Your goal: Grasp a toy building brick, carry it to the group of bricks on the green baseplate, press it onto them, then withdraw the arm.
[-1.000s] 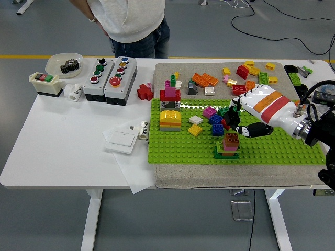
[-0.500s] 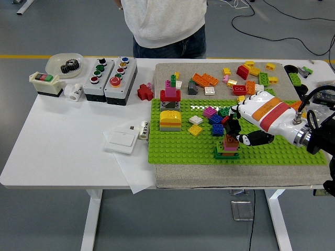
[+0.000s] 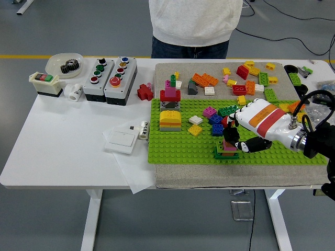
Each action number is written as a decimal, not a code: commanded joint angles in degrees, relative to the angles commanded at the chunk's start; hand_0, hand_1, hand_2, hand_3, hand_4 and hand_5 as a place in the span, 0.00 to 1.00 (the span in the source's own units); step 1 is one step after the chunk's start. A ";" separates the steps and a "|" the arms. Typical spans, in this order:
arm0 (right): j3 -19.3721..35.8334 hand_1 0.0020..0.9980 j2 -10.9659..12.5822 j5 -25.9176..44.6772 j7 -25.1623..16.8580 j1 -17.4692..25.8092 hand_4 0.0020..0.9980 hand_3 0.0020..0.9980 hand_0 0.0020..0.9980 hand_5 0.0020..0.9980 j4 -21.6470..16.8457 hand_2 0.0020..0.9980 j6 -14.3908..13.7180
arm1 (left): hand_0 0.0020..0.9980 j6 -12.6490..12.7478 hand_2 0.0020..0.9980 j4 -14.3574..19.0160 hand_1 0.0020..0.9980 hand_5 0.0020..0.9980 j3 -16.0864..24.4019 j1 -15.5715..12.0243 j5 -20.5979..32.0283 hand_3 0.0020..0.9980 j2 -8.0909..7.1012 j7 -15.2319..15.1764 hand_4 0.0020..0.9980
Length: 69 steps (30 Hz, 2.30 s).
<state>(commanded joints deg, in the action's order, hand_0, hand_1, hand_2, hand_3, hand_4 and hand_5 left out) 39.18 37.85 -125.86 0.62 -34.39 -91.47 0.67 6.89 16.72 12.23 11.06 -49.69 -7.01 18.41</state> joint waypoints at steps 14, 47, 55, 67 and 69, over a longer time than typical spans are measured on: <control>-0.63 0.44 -1.03 0.01 0.10 -0.66 0.69 0.52 0.37 0.46 1.40 0.52 -0.13 | 0.49 0.03 0.64 0.01 0.58 0.68 -0.23 0.15 0.24 0.58 0.00 -0.07 0.61; -0.01 0.44 -0.59 -1.27 -0.16 -0.08 0.71 0.52 0.34 0.46 1.47 0.52 -0.11 | 0.49 0.13 0.64 0.03 0.58 0.67 -0.42 0.27 0.46 0.58 0.05 -0.18 0.60; 0.89 0.44 -0.19 -1.32 -0.40 -0.20 0.71 0.52 0.34 0.46 0.43 0.52 -0.59 | 0.49 0.12 0.64 0.02 0.58 0.67 -0.50 0.35 0.50 0.58 0.01 -0.23 0.60; 0.06 0.44 -0.22 -3.07 -1.04 -0.85 0.71 0.52 0.33 0.46 1.80 0.52 -0.33 | 0.49 0.04 0.64 -0.04 0.58 0.67 -0.34 0.23 0.25 0.58 0.04 -0.19 0.61; -0.15 0.44 -0.24 -3.14 -1.11 -0.88 0.71 0.52 0.33 0.46 1.97 0.52 -0.25 | 0.49 0.02 0.64 -0.05 0.58 0.67 -0.26 0.21 0.14 0.58 0.05 -0.16 0.61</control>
<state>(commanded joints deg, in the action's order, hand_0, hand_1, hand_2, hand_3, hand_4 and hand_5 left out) 39.03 37.61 -129.00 -0.49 -35.26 -89.50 0.42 6.91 16.67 11.97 11.27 -49.55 -6.97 18.25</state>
